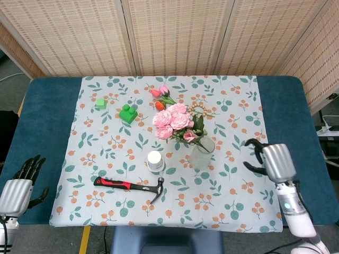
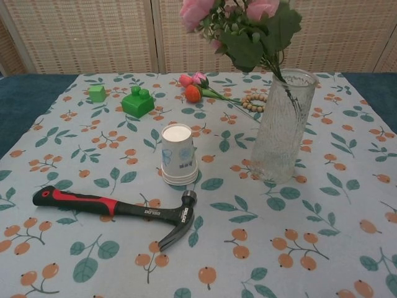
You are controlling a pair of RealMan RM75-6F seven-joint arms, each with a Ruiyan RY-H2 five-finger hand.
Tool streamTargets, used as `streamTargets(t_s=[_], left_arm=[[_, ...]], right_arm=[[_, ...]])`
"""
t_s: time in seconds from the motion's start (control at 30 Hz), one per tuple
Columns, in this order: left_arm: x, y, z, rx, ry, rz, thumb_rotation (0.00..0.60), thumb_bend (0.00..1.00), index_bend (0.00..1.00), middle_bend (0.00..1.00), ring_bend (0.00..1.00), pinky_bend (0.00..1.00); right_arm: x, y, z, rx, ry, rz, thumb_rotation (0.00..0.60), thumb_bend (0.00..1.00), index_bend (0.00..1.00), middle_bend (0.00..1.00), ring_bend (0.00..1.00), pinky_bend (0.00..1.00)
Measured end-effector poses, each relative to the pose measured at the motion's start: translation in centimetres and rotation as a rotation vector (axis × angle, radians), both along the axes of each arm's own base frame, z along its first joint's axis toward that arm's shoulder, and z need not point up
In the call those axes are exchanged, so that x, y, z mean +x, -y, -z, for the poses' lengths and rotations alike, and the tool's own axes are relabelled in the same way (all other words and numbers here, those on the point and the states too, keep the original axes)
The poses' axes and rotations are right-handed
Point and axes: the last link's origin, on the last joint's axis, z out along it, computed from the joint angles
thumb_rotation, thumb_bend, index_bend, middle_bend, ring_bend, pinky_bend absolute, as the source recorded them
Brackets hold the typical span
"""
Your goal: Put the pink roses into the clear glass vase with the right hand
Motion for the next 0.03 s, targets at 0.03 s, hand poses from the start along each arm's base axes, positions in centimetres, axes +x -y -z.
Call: streamTargets(t_s=[0.03], left_arm=[[0.03, 0.01, -0.01, 0.001, -0.001, 0.001, 0.600, 0.37, 0.01, 0.02, 0.05, 0.29]], right_arm=[[-0.84, -0.76, -0.25, -0.027, -0.049, 0.032, 0.600, 0.02, 0.38, 0.48, 0.43, 0.82]])
